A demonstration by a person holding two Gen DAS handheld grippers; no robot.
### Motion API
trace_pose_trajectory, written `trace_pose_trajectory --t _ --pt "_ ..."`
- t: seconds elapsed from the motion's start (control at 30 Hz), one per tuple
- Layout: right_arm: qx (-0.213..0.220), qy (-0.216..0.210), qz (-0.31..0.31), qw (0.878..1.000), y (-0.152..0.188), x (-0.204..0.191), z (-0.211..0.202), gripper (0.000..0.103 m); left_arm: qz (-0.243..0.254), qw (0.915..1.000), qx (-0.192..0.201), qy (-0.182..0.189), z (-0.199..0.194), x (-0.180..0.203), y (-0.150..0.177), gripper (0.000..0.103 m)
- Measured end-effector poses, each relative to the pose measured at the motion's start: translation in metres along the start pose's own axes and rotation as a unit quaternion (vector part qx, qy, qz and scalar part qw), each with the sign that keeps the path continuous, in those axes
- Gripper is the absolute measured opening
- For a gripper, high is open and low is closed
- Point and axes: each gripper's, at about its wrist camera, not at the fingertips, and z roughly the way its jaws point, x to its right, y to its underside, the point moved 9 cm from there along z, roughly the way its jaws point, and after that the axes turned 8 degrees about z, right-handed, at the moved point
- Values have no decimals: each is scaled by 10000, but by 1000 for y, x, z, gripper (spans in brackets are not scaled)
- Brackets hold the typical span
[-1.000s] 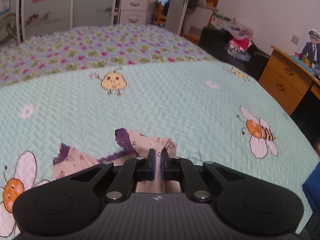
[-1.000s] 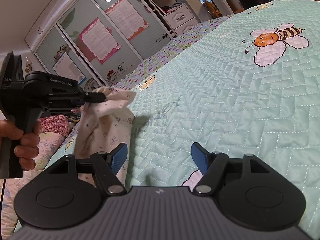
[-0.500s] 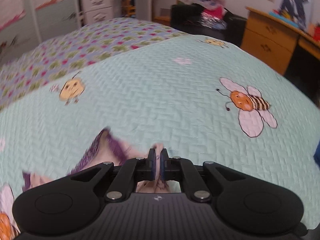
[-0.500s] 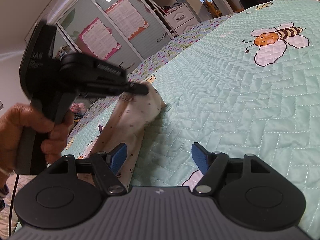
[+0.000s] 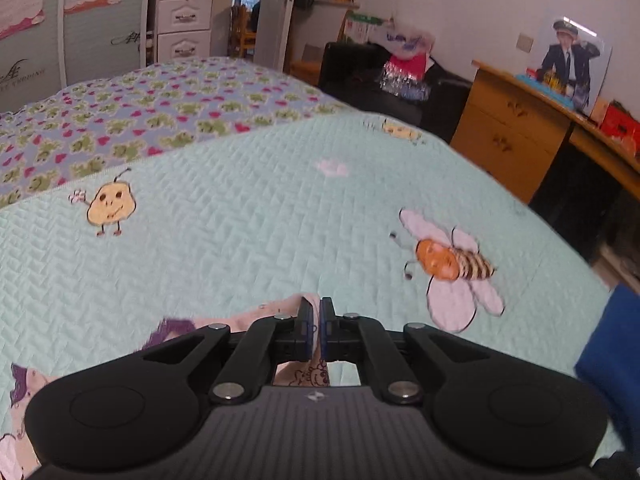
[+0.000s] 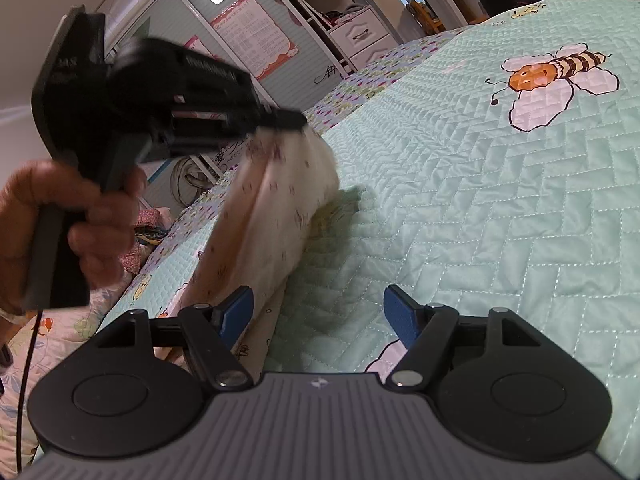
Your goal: Fold clothes
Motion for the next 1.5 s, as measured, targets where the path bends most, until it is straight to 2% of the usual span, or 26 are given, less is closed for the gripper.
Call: trace_pose_trajectory --t 0.13,0.27,0.43,0.57,0.63,0.7,0.77,0.93,1.03,1.07,1.1,1.13,1.17,1.27,1.33,1.4,1.5 --pt "0 -7 13 10000 1 0 -1 73 -16 9999 106 126 -5 5 -9 2" --pt "-1 -22 36 10000 0 -1 -2 73 -210 9994 283 -28 -21 -14 -11 2" --pt "-5 -28 40 10000 0 -1 -2 73 -727 9941 370 -718 -57 -64 12 2" --pt "-7 -18 28 10000 0 -1 -2 73 -1334 9800 138 -1472 -78 -109 57 2" --pt "-7 -13 20 10000 0 -1 -1 73 -1581 9726 -35 -1703 -82 -124 82 2" --pt "-6 -9 11 10000 1 -1 -1 73 -1778 9704 -210 -1618 -77 -128 102 2" --pt "-5 -2 1 10000 1 -1 -1 73 -1719 9711 -425 -1599 -70 -124 115 2" --pt "-2 0 -5 10000 2 -2 -1 74 -1530 9732 -619 -1601 -56 -116 129 3" --pt "-2 0 -3 10000 2 -2 -2 74 -1562 9698 -698 -1738 -51 -120 132 5" --pt "-1 0 -2 10000 2 -2 -2 74 -1607 9684 -707 -1771 -50 -122 133 8" --pt "-1 0 0 10000 1 -2 -2 74 -1692 9661 -711 -1816 -52 -125 133 19" --pt "-1 -2 2 10000 1 -2 -1 74 -1792 9639 -690 -1843 -54 -128 134 35" --pt "-2 -4 4 10000 1 -2 -1 74 -1919 9622 -615 -1832 -60 -130 134 42" --pt "-4 -5 9 10000 1 -2 -2 74 -2330 9551 -357 -1793 -81 -135 136 47" --pt "-4 -4 6 10000 1 -2 -2 74 -2649 9490 -101 -1706 -99 -136 137 59" --pt "-5 -4 3 10000 1 -2 -2 74 -3029 9384 129 -1658 -119 -141 145 66" --pt "-6 -1 -4 10000 2 -2 -2 74 -3507 9221 301 -1610 -144 -147 167 66"
